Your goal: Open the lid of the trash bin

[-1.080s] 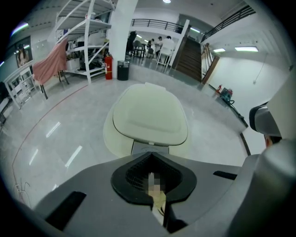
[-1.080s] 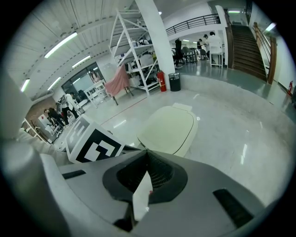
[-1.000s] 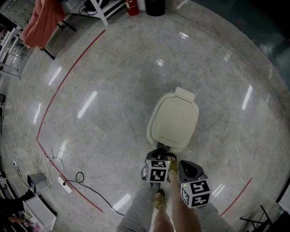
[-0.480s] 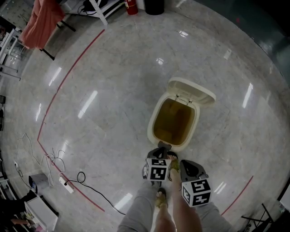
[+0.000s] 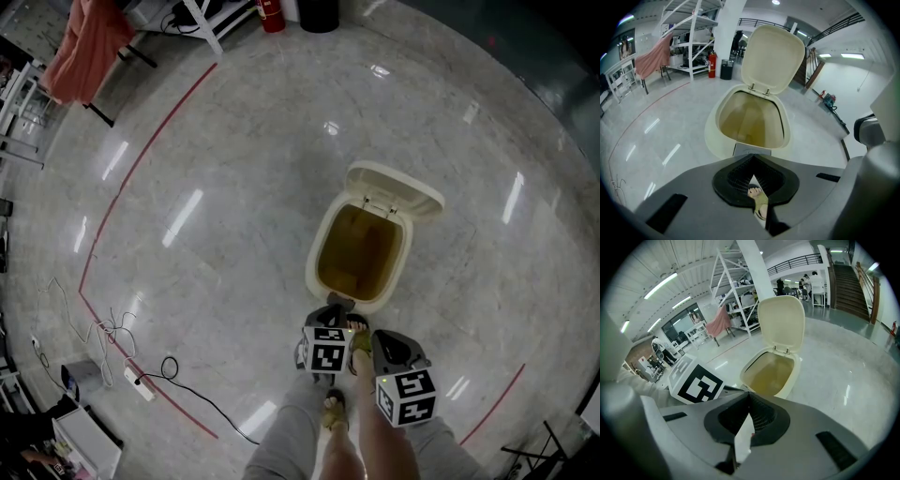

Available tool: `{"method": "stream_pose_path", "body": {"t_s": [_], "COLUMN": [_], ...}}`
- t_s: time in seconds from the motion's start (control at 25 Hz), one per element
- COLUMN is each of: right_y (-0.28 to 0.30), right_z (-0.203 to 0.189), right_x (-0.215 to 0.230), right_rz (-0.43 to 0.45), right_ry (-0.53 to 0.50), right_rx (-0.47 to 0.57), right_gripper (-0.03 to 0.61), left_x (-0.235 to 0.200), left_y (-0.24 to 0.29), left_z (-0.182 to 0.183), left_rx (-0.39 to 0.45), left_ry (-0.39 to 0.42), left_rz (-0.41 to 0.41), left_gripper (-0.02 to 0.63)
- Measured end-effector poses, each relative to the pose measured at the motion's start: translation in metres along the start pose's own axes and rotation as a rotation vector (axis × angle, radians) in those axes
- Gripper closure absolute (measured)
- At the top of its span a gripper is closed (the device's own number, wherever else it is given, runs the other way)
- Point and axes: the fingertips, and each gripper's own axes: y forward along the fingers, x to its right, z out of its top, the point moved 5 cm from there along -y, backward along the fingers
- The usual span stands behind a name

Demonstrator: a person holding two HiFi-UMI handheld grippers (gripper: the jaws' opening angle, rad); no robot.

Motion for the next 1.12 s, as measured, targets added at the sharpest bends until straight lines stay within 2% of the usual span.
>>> {"method": "stream_pose_path", "body": {"t_s": [0.24,0.48,0.88,1.12], "right_y": [-0.004,-0.007,-0.013,-0.026], "right_z": [0.003,0.005,0.009,0.013], "right_x": [0.000,-0.003,-0.005,-0.006], "right_rz": [-0.004,-0.003,-0.025,-0.038], "right_ry": [-0.007,-0.011,0.005,0.011], "right_rx": [0.003,0.016,0.030,0.046], "right_gripper": [0.581,0.581,0.581,0.581], "left_x": [0.001,-0.001,0.013,0.023], "left_y": [-0.001,-0.008,-0.049,-0.084], "left_z": [0.002,0.010,0.027,0.040], "left_rx": [-0.033,-0.057,0.028,0.075], "left_ry": [-0.023,-0.093,-0.103,-0.073], "left_rz": [-0.019,-0.032,-0.051,-0.064], "left_gripper": [0.609,0.609,0.609,0.609]}}
